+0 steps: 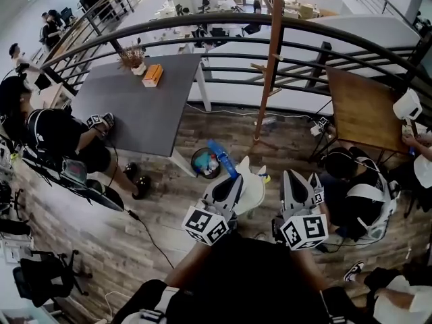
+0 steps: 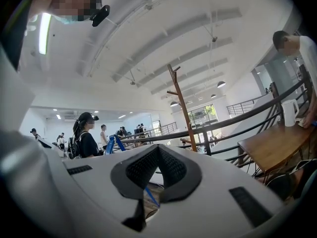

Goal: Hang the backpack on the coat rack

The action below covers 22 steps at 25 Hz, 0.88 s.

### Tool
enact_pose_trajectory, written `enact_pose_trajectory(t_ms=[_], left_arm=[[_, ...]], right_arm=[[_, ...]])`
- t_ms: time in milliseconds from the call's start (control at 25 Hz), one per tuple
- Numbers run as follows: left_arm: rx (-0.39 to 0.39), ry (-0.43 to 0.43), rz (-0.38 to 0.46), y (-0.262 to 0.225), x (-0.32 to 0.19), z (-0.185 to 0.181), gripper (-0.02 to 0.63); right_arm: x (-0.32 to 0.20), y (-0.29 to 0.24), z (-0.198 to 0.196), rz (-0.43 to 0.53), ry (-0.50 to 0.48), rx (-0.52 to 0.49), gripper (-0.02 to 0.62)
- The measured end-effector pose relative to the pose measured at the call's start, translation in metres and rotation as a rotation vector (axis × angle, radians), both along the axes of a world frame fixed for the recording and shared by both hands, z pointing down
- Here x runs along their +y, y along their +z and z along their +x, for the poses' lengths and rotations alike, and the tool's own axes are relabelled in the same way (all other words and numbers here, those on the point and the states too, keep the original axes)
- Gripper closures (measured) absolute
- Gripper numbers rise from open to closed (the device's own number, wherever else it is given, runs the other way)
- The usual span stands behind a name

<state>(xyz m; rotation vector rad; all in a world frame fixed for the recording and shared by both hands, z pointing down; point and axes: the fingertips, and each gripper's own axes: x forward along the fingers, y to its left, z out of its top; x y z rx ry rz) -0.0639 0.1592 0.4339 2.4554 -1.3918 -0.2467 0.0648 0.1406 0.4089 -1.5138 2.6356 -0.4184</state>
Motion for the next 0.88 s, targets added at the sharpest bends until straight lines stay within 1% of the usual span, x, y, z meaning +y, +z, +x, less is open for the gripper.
enact_pose_trajectory(t_ms=[280, 440, 720, 880], left_arm=[[0.004, 0.013, 0.002, 0.002, -0.019, -0.018, 0.586], [0.007, 0.031, 0.004, 0.002, -0.025, -0.027, 0.587], [0.013, 0.078, -0.008, 0.004, -0.034, -0.045, 0.586], [0.004, 0.104, 0.005, 0.007, -0.037, -0.053, 0.587]], right_arm=[[-0.013, 0.006, -0.018, -0.015, 0.023, 0.006, 0.583], [-0.018, 0.005, -0.027, -0.003, 0.031, 0.02, 0.583], [-0.024, 0.002, -0.037, -0.009, 0.094, 0.023, 0.583], [-0.029, 0.005, -0.042, -0.013, 0.122, 0.023, 0.583]])
